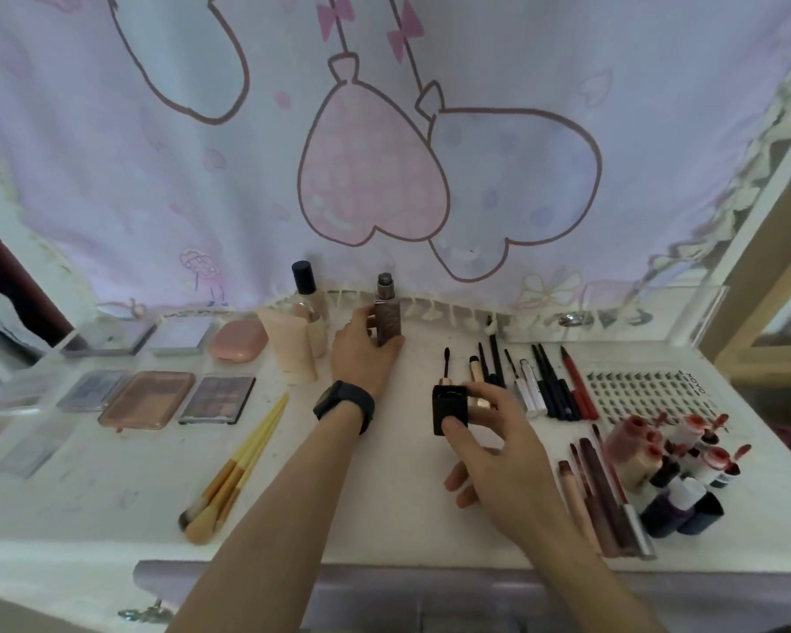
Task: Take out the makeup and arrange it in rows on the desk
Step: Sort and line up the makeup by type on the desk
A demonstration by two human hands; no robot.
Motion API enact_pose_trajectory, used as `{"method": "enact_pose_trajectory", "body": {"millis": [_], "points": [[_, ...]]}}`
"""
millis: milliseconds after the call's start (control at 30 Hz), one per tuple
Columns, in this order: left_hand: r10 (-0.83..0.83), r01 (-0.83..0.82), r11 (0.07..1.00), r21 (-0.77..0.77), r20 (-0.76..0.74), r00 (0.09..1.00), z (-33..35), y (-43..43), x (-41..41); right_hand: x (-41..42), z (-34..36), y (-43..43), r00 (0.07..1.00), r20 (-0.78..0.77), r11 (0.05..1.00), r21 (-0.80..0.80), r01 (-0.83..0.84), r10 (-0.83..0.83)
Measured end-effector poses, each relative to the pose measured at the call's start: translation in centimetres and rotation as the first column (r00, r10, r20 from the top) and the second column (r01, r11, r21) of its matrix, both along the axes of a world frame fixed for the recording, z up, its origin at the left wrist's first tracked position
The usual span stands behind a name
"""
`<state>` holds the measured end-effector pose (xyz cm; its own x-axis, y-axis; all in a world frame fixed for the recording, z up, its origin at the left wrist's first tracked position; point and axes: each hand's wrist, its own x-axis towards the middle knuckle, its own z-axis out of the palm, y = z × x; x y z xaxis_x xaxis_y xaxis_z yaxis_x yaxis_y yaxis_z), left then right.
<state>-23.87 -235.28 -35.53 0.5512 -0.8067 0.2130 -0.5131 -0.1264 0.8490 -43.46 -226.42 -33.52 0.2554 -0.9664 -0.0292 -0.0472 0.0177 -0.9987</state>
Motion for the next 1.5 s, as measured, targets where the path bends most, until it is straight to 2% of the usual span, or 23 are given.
{"method": "enact_pose_trajectory", "body": {"millis": [133,200,267,500,800,1067,1333,1500], "points": [[0.015,-0.016,1.0,0.016,0.054,0.998,-0.1,-0.3,0.4,2.0,1.6,-3.8,0.968,-0.241,0.984,-0.175,0.023,-0.066],[0.006,-0.008,1.0,0.025,0.069,0.998,-0.4,-0.4,0.5,3.1,1.8,-6.6,0.895,-0.431,0.959,-0.284,-0.012,-0.116],[-0.007,0.005,1.0,0.028,0.067,0.998,-0.5,-0.4,0.7,4.2,1.8,-9.3,0.821,-0.553,0.939,-0.338,-0.065,-0.142],[-0.033,0.03,0.999,0.035,0.108,0.994,-1.1,-0.7,1.3,6.9,2.0,-14.5,0.627,-0.768,0.891,-0.369,-0.265,-0.132],[-0.075,0.066,0.996,0.051,0.197,0.977,-1.6,-0.7,2.0,7.4,1.5,-15.1,0.479,-0.859,0.877,-0.361,-0.316,-0.181],[-0.079,0.068,0.996,0.058,0.205,0.976,-1.6,-0.6,2.0,7.7,1.5,-14.9,0.411,-0.879,0.851,-0.395,-0.346,-0.241],[-0.072,0.063,0.997,0.053,0.2,0.977,-1.5,-0.4,1.9,7.5,1.3,-14.9,0.411,-0.876,0.843,-0.407,-0.351,-0.252],[-0.095,0.077,0.992,0.096,0.201,0.975,-1.2,-0.1,1.5,7.2,1.8,-14.0,0.454,-0.859,0.842,-0.415,-0.346,-0.236]]}}
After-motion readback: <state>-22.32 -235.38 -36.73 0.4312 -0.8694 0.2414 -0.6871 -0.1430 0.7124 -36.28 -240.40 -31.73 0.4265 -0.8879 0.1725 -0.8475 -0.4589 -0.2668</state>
